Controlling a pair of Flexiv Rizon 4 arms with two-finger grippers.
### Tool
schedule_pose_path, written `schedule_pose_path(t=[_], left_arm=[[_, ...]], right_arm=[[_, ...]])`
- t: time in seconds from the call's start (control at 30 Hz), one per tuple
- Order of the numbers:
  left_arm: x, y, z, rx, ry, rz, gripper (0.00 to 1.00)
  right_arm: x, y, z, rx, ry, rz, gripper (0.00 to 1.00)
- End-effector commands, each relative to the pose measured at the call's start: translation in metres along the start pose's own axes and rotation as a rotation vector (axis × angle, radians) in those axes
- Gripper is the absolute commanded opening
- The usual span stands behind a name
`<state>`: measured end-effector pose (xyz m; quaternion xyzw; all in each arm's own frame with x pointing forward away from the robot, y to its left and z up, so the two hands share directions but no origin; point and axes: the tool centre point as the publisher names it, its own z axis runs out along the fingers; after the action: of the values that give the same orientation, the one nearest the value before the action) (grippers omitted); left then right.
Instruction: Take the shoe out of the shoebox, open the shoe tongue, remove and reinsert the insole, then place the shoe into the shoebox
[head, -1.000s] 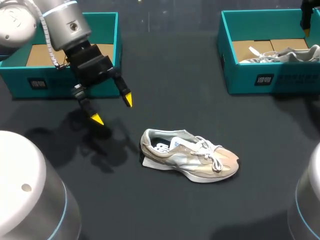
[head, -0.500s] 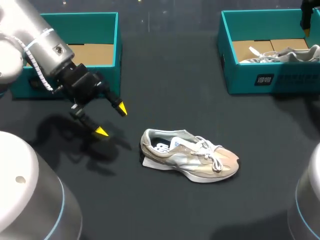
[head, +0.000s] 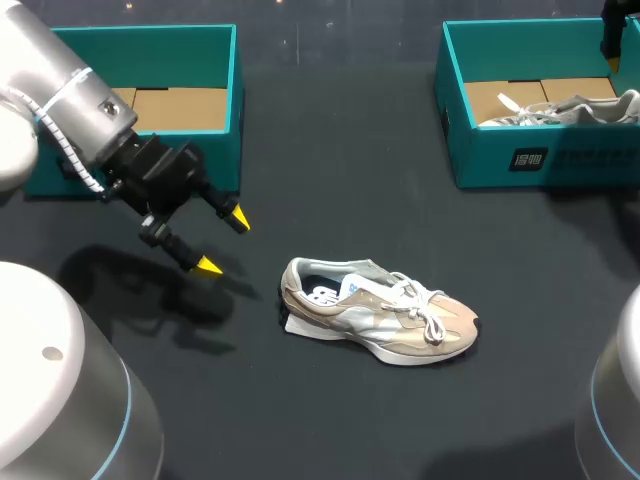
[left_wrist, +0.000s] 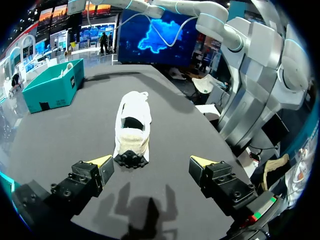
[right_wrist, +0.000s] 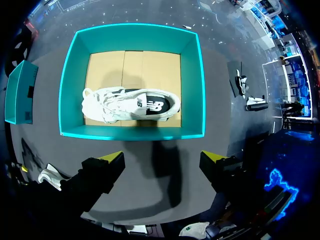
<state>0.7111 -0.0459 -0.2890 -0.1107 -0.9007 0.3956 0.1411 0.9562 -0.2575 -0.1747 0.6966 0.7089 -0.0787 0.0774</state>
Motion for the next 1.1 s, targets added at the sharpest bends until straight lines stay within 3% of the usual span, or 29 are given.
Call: schedule_pose_path(t=[0.03,0.53,0.8,1.1], left_arm=[[0.0,0.023,0.004,0.119,-0.018,0.023,1.0],[-0.007,0.073,0.026,0.267,-0.051,-0.012,1.0],[-0.004,0.083,0.035,0.376,-0.06,-0.029,1.0],[-0.004,0.083,0.035,0.376,-0.06,-0.029,1.0]], right_arm=[[0.0,-0.001,0.0,-0.001,0.0,0.0,1.0],[0.0,-0.001,0.0,-0.001,0.0,0.0,1.0],[0.0,-0.001,0.0,-0.001,0.0,0.0,1.0],[0.0,-0.001,0.0,-0.001,0.0,0.0,1.0]])
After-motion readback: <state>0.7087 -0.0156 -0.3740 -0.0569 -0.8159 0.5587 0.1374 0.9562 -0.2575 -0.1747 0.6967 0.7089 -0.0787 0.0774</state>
